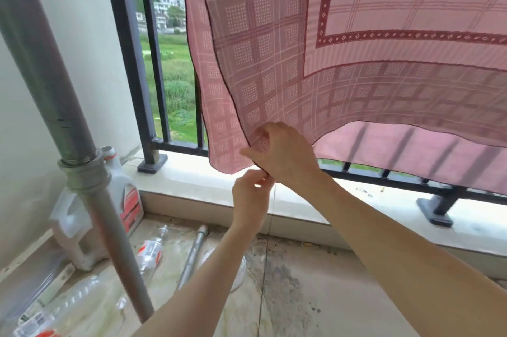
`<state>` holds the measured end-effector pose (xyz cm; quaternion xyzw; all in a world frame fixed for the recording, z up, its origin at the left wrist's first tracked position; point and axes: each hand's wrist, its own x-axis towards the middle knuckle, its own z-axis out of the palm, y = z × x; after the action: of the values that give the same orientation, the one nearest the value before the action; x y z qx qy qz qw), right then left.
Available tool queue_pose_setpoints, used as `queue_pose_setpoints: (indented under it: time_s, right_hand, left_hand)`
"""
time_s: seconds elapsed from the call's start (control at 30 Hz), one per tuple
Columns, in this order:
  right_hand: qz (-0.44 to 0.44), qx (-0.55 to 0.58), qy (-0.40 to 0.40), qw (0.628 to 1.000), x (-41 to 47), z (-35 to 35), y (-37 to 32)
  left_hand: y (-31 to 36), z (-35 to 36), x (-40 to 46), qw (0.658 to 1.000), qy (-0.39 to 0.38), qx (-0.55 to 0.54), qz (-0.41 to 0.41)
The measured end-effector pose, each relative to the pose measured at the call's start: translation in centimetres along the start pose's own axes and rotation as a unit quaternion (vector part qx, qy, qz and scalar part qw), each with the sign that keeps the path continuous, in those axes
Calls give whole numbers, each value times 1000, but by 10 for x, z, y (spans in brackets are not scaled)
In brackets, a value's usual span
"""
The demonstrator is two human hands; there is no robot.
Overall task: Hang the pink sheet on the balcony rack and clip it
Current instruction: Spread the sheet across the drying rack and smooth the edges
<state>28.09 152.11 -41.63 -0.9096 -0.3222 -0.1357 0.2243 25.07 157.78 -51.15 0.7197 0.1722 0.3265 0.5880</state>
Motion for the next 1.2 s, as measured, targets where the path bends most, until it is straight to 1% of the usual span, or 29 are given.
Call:
queue_pose_setpoints:
  time_s: [0.07, 0.13, 0.17, 0.2, 0.23, 0.27, 0.3, 0.33, 0.37, 0.43, 0.5, 0.57, 0.6, 0.63, 0.7, 0.77, 0.83, 0.9, 1.03, 1.13, 1.2]
  right_hand:
    - [8, -4, 31, 999, 13, -3, -2]
    - [35, 27, 35, 998, 24, -10, -2]
    - [47, 38, 33, 998, 29, -14, -1]
    - [58, 42, 33, 997, 33, -19, 3]
    - [70, 48, 35, 996, 36, -22, 8]
    - [83, 58, 36, 994, 38, -25, 14]
    - [92, 63, 41, 993, 39, -28, 21]
    - [99, 63, 42, 992, 39, -31, 28]
    - [105, 60, 40, 992, 38, -33, 33]
    - [110, 57, 31, 992, 33, -37, 42]
    - [109, 63, 31, 992, 25, -39, 49]
    - [105, 74, 34, 991, 18, -41, 59]
    - [103, 72, 35, 991, 16, -43, 63]
    - [104, 64, 33, 992, 15, -45, 67]
    - [107, 56, 30, 992, 13, -48, 72]
    - [107, 60, 35, 992, 13, -53, 74]
    - [107, 65, 42, 991, 12, -54, 75]
    - [111, 78, 47, 990, 7, -54, 74]
    - [102, 141, 50, 983, -6, -44, 69]
    - [105, 193, 67, 973, -19, -27, 60]
    - [87, 208, 88, 970, -32, -9, 55]
  left_hand:
    - [5, -2, 5, 1000, -22, -8, 3]
    - [14, -10, 14, 999, -43, 3, 15]
    - [19, -16, 22, 999, -36, 11, 25]
    - [26, -24, 32, 1000, 0, 12, 24]
    - [31, -32, 47, 998, 70, 5, -1]
    - [40, -42, 63, 987, 153, -10, -44]
    - [48, -51, 82, 973, 216, -25, -81]
    - [57, -57, 100, 966, 236, -37, -94]
    - [64, -61, 118, 972, 217, -37, -85]
    - [76, -58, 146, 988, 141, -33, -57]
    - [80, -51, 164, 993, 98, -52, -50]
    - [85, -46, 173, 990, 105, -72, -60]
    - [90, -45, 176, 990, 111, -63, -56]
    - [94, -44, 180, 991, 114, -55, -39]
    - [106, -43, 188, 994, 93, -59, -3]
    - [116, -38, 187, 997, 43, -54, 33]
    - [114, -32, 179, 998, 21, -45, 47]
    - [102, -26, 165, 998, 3, -58, 33]
    - [76, -23, 127, 998, -27, -54, 2]
    - [56, -31, 102, 998, -46, -35, 9]
    - [38, -40, 89, 998, -62, -16, 6]
